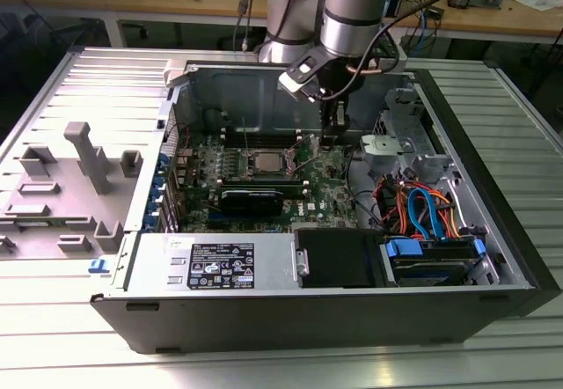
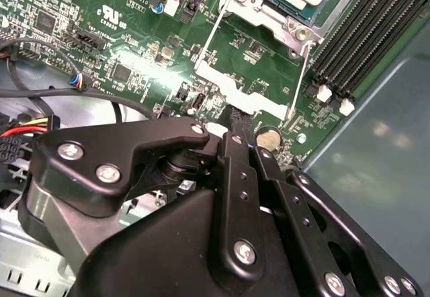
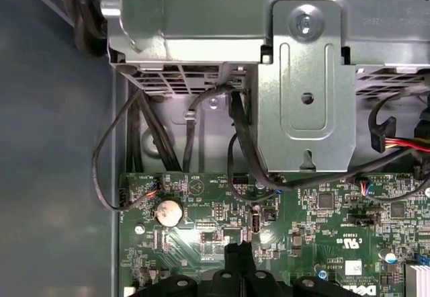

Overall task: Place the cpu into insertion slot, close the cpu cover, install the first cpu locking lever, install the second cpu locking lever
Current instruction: 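Close the cpu cover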

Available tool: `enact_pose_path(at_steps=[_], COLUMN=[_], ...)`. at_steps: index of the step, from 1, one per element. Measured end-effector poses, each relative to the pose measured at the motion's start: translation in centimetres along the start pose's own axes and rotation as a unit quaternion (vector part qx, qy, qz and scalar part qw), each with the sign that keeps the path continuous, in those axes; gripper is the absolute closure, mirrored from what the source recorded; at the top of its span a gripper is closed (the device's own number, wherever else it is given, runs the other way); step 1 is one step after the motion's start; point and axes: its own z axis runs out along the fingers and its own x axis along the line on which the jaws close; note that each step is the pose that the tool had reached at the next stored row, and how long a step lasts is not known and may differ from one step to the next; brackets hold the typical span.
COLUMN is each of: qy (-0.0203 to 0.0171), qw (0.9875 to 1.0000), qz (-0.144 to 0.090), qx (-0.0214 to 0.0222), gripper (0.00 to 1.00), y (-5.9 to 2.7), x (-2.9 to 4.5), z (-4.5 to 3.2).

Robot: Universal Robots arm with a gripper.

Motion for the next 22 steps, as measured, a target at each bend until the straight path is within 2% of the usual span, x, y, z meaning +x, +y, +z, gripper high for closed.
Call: enact_pose_path(at_steps=[8, 17, 22], qy=[0.0005, 0.0008, 0.0006], qw=[0.9998, 0.9998, 0.9997], qz=[-0.018, -0.021, -0.023], qx=[-0.0006, 0.0067, 0.0093], gripper=[0.89, 0.89, 0.89], y=[-0.64, -0.68, -0.77], x=[-0.06, -0.05, -0.06], z=[0.15, -0.16, -0.18])
